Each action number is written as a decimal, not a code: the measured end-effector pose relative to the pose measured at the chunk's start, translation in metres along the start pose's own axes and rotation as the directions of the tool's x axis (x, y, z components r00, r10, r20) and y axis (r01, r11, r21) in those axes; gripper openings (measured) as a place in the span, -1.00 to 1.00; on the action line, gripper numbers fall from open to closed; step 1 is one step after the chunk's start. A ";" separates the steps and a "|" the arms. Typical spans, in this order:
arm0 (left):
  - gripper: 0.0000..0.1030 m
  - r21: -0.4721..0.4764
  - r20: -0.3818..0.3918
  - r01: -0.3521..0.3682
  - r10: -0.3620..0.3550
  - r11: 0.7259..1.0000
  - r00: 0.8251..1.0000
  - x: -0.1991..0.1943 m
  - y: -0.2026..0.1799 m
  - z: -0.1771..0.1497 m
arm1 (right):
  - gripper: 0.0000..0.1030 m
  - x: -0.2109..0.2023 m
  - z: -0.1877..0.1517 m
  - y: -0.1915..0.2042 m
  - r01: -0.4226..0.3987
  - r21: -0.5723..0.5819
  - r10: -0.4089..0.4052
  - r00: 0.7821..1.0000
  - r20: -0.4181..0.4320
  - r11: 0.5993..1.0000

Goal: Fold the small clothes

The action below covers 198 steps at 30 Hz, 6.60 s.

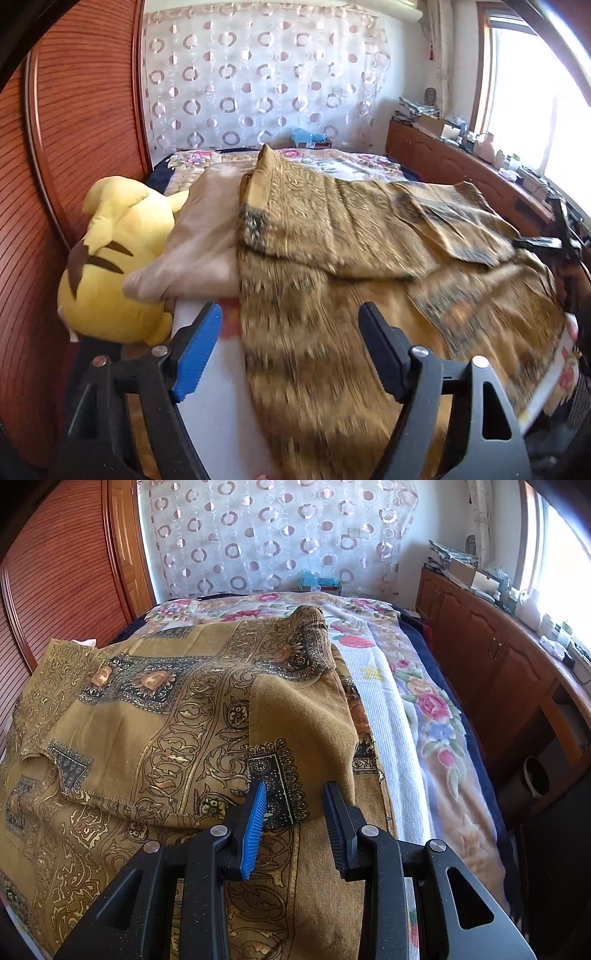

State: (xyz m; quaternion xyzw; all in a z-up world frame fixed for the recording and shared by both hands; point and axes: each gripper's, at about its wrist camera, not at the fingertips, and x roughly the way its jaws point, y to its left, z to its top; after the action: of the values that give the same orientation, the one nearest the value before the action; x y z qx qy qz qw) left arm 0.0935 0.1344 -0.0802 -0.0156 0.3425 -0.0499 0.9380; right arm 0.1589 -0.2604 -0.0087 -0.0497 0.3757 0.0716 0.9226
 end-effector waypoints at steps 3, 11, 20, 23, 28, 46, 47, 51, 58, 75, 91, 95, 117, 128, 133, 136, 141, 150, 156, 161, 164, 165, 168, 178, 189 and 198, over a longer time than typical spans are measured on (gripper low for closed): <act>0.50 -0.031 0.006 -0.033 0.033 0.999 0.999 0.021 0.008 0.017 | -0.36 0.000 0.000 0.000 -0.001 0.001 0.001 1.000 0.001 1.000; 0.33 -0.035 -0.031 -0.088 0.087 0.996 0.996 0.063 0.022 0.043 | -0.35 0.000 -0.001 0.000 -0.002 0.002 0.002 1.000 0.002 1.000; -0.72 -0.015 -0.077 -0.057 0.056 0.998 0.995 0.084 0.018 0.048 | -0.34 0.000 -0.002 -0.001 -0.005 0.004 0.005 1.000 0.004 1.000; -0.80 -0.010 -0.050 -0.048 0.047 0.999 0.998 0.077 0.015 0.050 | -0.34 0.000 -0.002 -0.003 -0.011 0.008 0.011 1.000 0.006 1.000; -0.80 -0.005 -0.049 -0.063 0.063 0.998 0.997 0.080 0.012 0.055 | -0.34 0.001 -0.002 -0.006 -0.014 0.006 0.014 1.000 0.007 1.000; -0.96 0.002 0.041 -0.013 0.013 1.000 0.999 0.039 -0.010 0.074 | -0.34 0.009 0.009 -0.033 -0.043 0.058 0.042 0.999 0.023 0.997; -0.96 0.005 0.052 -0.007 0.006 1.000 0.999 0.033 -0.012 0.076 | -0.36 0.011 0.010 -0.030 -0.059 0.041 0.059 0.998 0.021 0.997; -0.97 0.001 0.076 0.019 -0.019 1.000 0.997 0.018 -0.015 0.079 | -0.96 0.010 0.014 -0.018 -0.094 -0.031 0.095 0.995 0.017 0.995; -0.97 -0.028 0.138 0.071 -0.066 0.997 0.988 -0.024 -0.015 0.071 | -0.98 -0.051 0.016 -0.031 -0.166 -0.005 0.163 0.967 0.193 0.986; -0.97 -0.058 0.064 0.067 -0.063 0.996 0.996 -0.096 -0.029 -0.050 | -0.98 -0.126 -0.049 -0.045 -0.119 -0.012 0.119 0.969 0.217 0.993; -0.97 -0.051 0.098 0.075 -0.070 0.996 0.993 -0.116 -0.027 -0.040 | -0.98 -0.177 -0.039 -0.027 -0.113 -0.009 0.112 0.962 0.249 0.993; -0.97 -0.047 0.129 0.051 -0.045 0.998 0.991 -0.131 -0.021 -0.037 | -0.98 -0.212 -0.024 -0.021 -0.121 -0.018 0.121 0.951 0.285 0.993; 0.53 -0.052 -0.051 0.015 -0.018 0.999 0.999 -0.071 -0.022 -0.075 | -0.46 -0.175 -0.060 -0.001 -0.021 -0.014 0.023 0.991 0.130 1.000; 0.53 -0.092 -0.124 0.006 -0.018 0.996 0.992 -0.035 -0.014 -0.089 | -0.02 -0.130 -0.069 -0.024 -0.033 0.047 0.033 0.999 0.007 0.998; 0.53 -0.097 -0.135 0.010 -0.023 0.995 0.991 -0.032 -0.014 -0.092 | -0.02 -0.116 -0.068 -0.017 -0.117 0.071 0.122 0.991 -0.058 0.991; 0.53 -0.103 -0.141 0.012 -0.027 0.995 0.990 -0.029 -0.014 -0.094 | -0.51 -0.112 -0.063 -0.007 -0.141 0.043 0.144 0.987 -0.073 0.989; 0.54 -0.098 -0.135 0.007 -0.020 0.995 0.991 -0.029 -0.014 -0.094 | -0.90 -0.127 -0.037 0.013 -0.240 0.016 0.240 0.970 0.030 0.971; 0.55 -0.101 -0.123 0.003 -0.016 0.995 0.992 -0.031 -0.015 -0.096 | -0.90 -0.188 -0.014 -0.013 -0.334 0.108 0.279 0.895 0.349 0.936; 0.55 -0.098 -0.119 -0.005 -0.007 0.995 0.993 -0.032 -0.016 -0.097 | -0.90 -0.158 -0.068 -0.041 -0.164 0.124 0.142 0.975 0.171 0.979; 0.55 -0.099 -0.118 -0.013 0.001 0.995 0.993 -0.032 -0.017 -0.097 | -0.78 -0.152 -0.087 -0.052 -0.097 0.117 0.084 0.990 0.111 0.988; 0.55 -0.099 -0.118 -0.014 0.002 0.995 0.993 -0.032 -0.017 -0.097 | -0.66 -0.155 -0.085 -0.041 -0.062 0.096 0.053 0.994 0.098 0.993; 0.55 -0.099 -0.118 -0.014 0.002 0.995 0.993 -0.032 -0.017 -0.097 | -0.62 -0.155 -0.083 -0.039 -0.052 0.087 0.044 0.994 0.099 0.995; 0.55 -0.099 -0.116 -0.014 0.003 0.995 0.993 -0.033 -0.017 -0.098 | -0.41 -0.153 -0.078 -0.026 -0.020 0.064 0.014 0.996 0.092 0.998; 0.55 -0.103 -0.114 -0.013 0.001 0.995 0.993 -0.035 -0.017 -0.099 | 0.03 -0.169 -0.071 0.004 0.027 0.003 -0.027 0.987 0.161 1.000; 0.55 -0.114 -0.112 -0.001 -0.012 0.994 0.994 -0.039 -0.018 -0.101 | 0.18 -0.146 -0.080 0.034 -0.022 -0.076 0.032 0.990 0.137 0.997; 0.55 -0.109 -0.112 -0.010 -0.002 0.994 0.994 -0.038 -0.019 -0.102 | 0.18 -0.124 -0.019 0.008 -0.031 -0.056 0.038 0.990 0.135 0.998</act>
State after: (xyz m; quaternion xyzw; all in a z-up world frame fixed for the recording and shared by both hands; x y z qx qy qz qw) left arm -0.0028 0.1200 -0.1322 -0.0635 0.3967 -0.0298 0.9153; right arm 0.0570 -0.2668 0.0645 -0.0628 0.3106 0.1007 0.9431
